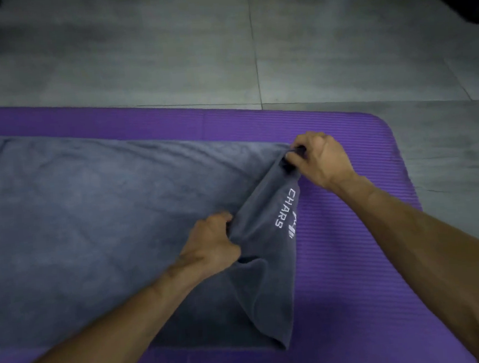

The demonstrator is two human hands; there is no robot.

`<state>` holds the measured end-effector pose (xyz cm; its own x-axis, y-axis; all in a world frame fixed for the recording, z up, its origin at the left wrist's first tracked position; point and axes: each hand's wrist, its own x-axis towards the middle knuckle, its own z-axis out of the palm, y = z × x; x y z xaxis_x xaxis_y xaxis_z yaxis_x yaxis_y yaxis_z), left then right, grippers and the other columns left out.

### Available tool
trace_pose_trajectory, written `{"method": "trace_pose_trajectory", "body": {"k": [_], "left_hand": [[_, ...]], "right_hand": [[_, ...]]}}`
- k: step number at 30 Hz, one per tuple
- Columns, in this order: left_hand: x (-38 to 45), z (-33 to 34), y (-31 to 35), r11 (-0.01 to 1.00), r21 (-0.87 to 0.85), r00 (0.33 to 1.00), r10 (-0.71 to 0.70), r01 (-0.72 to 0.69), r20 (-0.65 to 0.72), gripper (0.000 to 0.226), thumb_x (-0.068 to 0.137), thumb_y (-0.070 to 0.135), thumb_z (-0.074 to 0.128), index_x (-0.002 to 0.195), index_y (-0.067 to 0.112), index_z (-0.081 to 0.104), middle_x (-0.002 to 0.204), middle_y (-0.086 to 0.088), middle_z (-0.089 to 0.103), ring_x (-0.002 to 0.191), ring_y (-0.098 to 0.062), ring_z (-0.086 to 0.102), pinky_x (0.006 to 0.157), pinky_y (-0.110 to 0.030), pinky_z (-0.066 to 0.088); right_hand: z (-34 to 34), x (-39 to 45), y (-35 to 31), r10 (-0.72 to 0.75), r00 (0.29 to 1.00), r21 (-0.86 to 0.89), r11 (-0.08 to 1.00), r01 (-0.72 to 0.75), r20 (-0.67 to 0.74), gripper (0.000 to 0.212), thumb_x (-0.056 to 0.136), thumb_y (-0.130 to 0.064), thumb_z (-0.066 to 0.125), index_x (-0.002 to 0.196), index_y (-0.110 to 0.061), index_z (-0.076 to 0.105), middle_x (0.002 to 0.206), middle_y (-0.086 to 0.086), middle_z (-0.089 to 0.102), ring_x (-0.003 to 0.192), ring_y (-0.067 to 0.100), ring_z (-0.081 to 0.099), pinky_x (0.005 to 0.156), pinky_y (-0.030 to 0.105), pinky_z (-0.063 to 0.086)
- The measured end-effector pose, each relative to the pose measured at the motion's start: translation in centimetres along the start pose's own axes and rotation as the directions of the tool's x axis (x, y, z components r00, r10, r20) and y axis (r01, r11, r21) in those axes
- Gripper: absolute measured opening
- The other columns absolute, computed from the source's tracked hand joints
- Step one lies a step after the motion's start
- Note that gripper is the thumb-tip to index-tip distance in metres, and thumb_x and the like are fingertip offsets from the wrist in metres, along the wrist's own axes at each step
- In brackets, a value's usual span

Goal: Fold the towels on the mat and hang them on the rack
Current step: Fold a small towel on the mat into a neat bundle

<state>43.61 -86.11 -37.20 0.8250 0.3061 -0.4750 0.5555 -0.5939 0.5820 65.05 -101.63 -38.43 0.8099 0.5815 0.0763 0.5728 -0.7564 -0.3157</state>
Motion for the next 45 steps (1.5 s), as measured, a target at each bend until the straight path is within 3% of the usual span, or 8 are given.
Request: {"method": "trace_pose_trajectory", "body": {"k": [4, 7, 15, 20, 26, 30, 35, 45], "left_hand": [[-2.2, -2.8, -4.1, 0.986, 0.153, 0.993, -0.056, 0.071, -0.099, 0.004, 0.077, 0.018, 0.060, 0.079, 0.019, 0.056, 0.082, 0.006, 0.061, 0.081, -0.016, 0.060, 0.071, -0.026, 0.046], [-3.1, -4.2, -7.8, 0.994, 0.042, 0.989, -0.099, 0.104, -0.107, 0.021, 0.083, 0.006, 0.048, 0.069, 0.021, 0.042, 0.091, -0.008, 0.063, 0.096, -0.029, 0.061, 0.074, -0.026, 0.042], [-6.6, -9.5, -16.7, 0.971, -0.207, 0.821, -0.214, 0.120, -0.529, 0.022, 0.095, 0.005, 0.047, 0.108, 0.007, 0.066, 0.104, -0.018, 0.069, 0.104, -0.037, 0.061, 0.086, -0.034, 0.043], [-8.1, -13.2, -22.7, 0.979, -0.174, 0.799, -0.187, 0.105, -0.572, 0.014, 0.095, 0.017, 0.055, 0.095, 0.013, 0.068, 0.090, -0.003, 0.070, 0.094, -0.025, 0.065, 0.074, -0.024, 0.038], [-9.5, -17.9, -30.0, 0.979, -0.134, 0.726, -0.202, 0.151, -0.657, 0.013, 0.096, 0.022, 0.055, 0.089, 0.017, 0.064, 0.058, 0.021, 0.046, 0.080, -0.026, 0.065, 0.064, -0.023, 0.030], [-9.8, -20.5, -34.6, 0.981, -0.132, 0.697, -0.192, 0.139, -0.691, 0.012, 0.095, 0.021, 0.056, 0.090, 0.015, 0.064, 0.054, 0.017, 0.049, 0.077, -0.028, 0.065, 0.065, -0.029, 0.035], [-10.3, -23.4, -40.0, 0.978, -0.138, 0.654, -0.208, 0.158, -0.727, 0.011, 0.094, 0.023, 0.056, 0.090, 0.017, 0.064, 0.086, -0.006, 0.071, 0.087, -0.032, 0.066, 0.072, -0.032, 0.043], [-10.9, -26.3, -48.3, 0.929, -0.257, 0.629, -0.369, 0.265, -0.684, 0.012, 0.093, 0.029, 0.057, 0.083, 0.024, 0.060, 0.070, 0.005, 0.053, 0.087, -0.034, 0.063, 0.074, -0.036, 0.048]], "right_hand": [[-0.2, 3.1, -5.8, -0.098, 0.995, -0.056, 0.994, 0.099, 0.015, 0.031, 0.089, -0.041, 0.061, 0.095, -0.012, 0.066, 0.101, 0.011, 0.062, 0.103, 0.032, 0.053, 0.082, 0.039, 0.045], [-0.1, 5.4, -10.4, -0.227, 0.973, -0.123, 0.966, 0.229, 0.030, 0.033, 0.087, -0.044, 0.062, 0.097, -0.013, 0.069, 0.102, 0.011, 0.061, 0.104, 0.033, 0.052, 0.085, 0.042, 0.046], [1.8, 12.0, -23.3, -0.425, 0.893, -0.209, 0.869, 0.448, 0.146, 0.042, 0.085, -0.049, 0.063, 0.102, -0.011, 0.067, 0.107, 0.015, 0.058, 0.107, 0.036, 0.049, 0.090, 0.044, 0.044], [5.6, 14.4, -30.9, -0.485, 0.849, -0.207, 0.827, 0.523, 0.209, 0.041, 0.085, -0.047, 0.064, 0.102, -0.010, 0.067, 0.108, 0.015, 0.058, 0.106, 0.036, 0.050, 0.090, 0.044, 0.045], [10.2, 17.0, -40.7, -0.543, 0.811, -0.244, 0.775, 0.583, 0.217, 0.034, 0.089, -0.040, 0.061, 0.108, -0.012, 0.066, 0.114, 0.015, 0.057, 0.111, 0.035, 0.048, 0.090, 0.043, 0.040], [13.1, 18.7, -47.2, -0.594, 0.773, -0.240, 0.735, 0.634, 0.223, 0.033, 0.089, -0.036, 0.062, 0.110, -0.011, 0.066, 0.115, 0.017, 0.057, 0.112, 0.037, 0.049, 0.091, 0.044, 0.042], [17.4, 20.3, -53.9, -0.646, 0.733, -0.222, 0.698, 0.680, 0.214, 0.027, 0.088, -0.028, 0.063, 0.108, -0.011, 0.068, 0.114, 0.020, 0.061, 0.110, 0.040, 0.054, 0.090, 0.042, 0.045], [24.0, 21.8, -62.0, -0.711, 0.670, -0.188, 0.643, 0.742, 0.212, 0.019, 0.089, -0.024, 0.062, 0.103, -0.011, 0.068, 0.110, 0.018, 0.060, 0.111, 0.038, 0.052, 0.092, 0.043, 0.045]]}}
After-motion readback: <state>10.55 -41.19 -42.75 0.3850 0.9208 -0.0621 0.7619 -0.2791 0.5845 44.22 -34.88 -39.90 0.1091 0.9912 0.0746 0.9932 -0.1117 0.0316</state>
